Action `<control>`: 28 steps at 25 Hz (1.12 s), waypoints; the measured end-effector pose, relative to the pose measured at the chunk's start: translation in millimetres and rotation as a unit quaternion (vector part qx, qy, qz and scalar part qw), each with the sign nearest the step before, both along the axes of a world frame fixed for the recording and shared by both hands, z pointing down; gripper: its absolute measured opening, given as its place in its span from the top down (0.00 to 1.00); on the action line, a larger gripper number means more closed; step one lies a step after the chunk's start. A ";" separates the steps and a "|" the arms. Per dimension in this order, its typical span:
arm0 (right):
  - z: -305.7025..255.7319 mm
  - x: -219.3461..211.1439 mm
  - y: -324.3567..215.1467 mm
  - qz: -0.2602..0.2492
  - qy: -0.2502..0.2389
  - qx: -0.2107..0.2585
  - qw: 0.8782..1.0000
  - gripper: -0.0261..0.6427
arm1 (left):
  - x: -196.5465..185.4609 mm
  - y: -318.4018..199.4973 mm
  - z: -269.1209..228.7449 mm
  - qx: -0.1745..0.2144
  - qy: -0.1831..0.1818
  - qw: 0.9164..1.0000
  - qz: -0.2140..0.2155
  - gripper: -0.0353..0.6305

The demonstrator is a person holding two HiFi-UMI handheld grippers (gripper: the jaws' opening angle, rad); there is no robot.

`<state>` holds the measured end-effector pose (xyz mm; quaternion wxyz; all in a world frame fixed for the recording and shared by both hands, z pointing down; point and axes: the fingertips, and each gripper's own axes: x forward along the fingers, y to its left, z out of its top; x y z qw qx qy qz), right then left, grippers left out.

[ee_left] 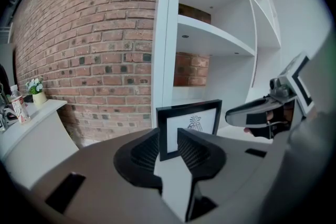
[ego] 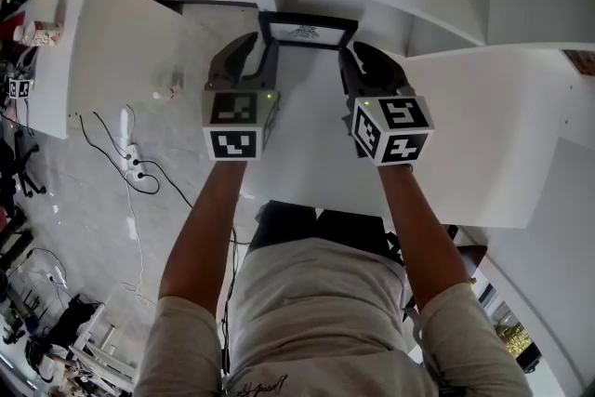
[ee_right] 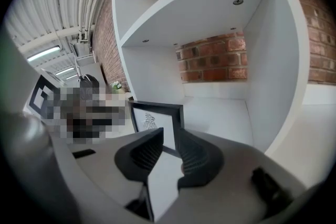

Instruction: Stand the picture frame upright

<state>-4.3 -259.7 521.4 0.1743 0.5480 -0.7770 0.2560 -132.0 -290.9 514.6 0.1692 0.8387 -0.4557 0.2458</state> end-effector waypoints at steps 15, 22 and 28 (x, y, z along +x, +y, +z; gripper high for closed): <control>-50.1 7.5 43.2 -0.052 -0.028 0.020 0.998 0.88 | -3.3 51.2 -52.3 0.004 0.019 0.999 -0.034 0.88; -78.1 18.8 79.3 -0.086 -0.028 0.024 0.996 0.90 | -8.3 86.8 -89.6 0.012 0.033 0.998 -0.053 0.91; -96.7 25.9 106.7 -0.114 -0.034 0.026 0.993 0.91 | -5.6 117.0 -113.6 0.020 0.036 0.997 -0.065 0.92</control>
